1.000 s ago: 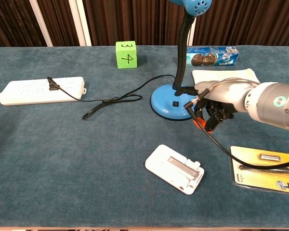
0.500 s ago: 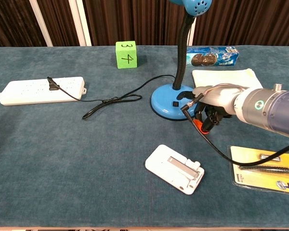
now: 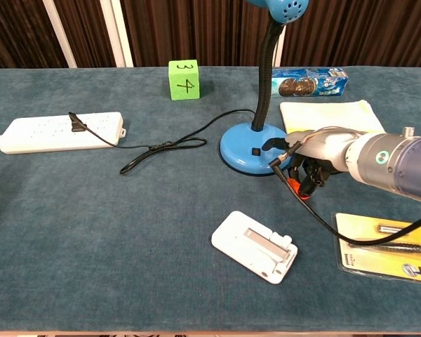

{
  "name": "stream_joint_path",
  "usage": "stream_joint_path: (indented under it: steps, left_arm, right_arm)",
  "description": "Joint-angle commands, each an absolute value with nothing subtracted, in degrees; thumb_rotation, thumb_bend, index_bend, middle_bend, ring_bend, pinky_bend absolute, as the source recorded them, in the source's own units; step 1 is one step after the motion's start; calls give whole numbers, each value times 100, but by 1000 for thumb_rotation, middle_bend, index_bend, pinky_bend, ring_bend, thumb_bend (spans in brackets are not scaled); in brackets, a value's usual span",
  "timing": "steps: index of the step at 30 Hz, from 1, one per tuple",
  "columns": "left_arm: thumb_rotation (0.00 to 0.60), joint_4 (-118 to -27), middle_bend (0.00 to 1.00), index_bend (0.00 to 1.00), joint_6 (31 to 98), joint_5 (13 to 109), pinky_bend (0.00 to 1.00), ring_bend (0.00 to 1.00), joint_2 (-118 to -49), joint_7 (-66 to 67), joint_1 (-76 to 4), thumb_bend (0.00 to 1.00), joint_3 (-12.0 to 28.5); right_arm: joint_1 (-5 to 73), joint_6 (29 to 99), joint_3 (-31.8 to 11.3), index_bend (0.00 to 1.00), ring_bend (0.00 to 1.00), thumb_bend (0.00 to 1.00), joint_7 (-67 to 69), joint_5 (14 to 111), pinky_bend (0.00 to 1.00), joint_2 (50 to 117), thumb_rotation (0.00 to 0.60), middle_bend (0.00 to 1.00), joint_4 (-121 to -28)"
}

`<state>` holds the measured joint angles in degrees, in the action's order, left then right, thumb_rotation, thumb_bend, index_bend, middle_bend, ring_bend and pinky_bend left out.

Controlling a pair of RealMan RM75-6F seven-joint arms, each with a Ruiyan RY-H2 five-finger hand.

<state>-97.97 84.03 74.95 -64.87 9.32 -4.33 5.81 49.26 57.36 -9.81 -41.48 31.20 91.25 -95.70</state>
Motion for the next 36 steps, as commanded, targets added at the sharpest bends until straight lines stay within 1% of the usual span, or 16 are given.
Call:
stream_joint_path:
  steps: [1, 18, 36]
  left_arm:
    - [600, -9795, 22, 172, 8400, 7487, 0, 0, -6485, 930, -432, 423, 582]
    - [600, -9777, 22, 172, 8402, 7464, 0, 0, -6483, 934, -436, 423, 590]
    - [600, -9778, 22, 172, 8404, 7432, 0, 0, -6473, 943, -437, 423, 600]
  right_arm:
    - [4958, 5731, -960, 0, 728, 613, -4146, 3110, 950, 9153, 600, 619, -9538]
    - [5162, 5760, -923, 0, 728, 612, -4146, 2943, 997, 9293, 600, 619, -9373]
    - [5339, 5826, -922, 0, 727, 613, -4204, 2726, 1000, 9379, 600, 619, -9287]
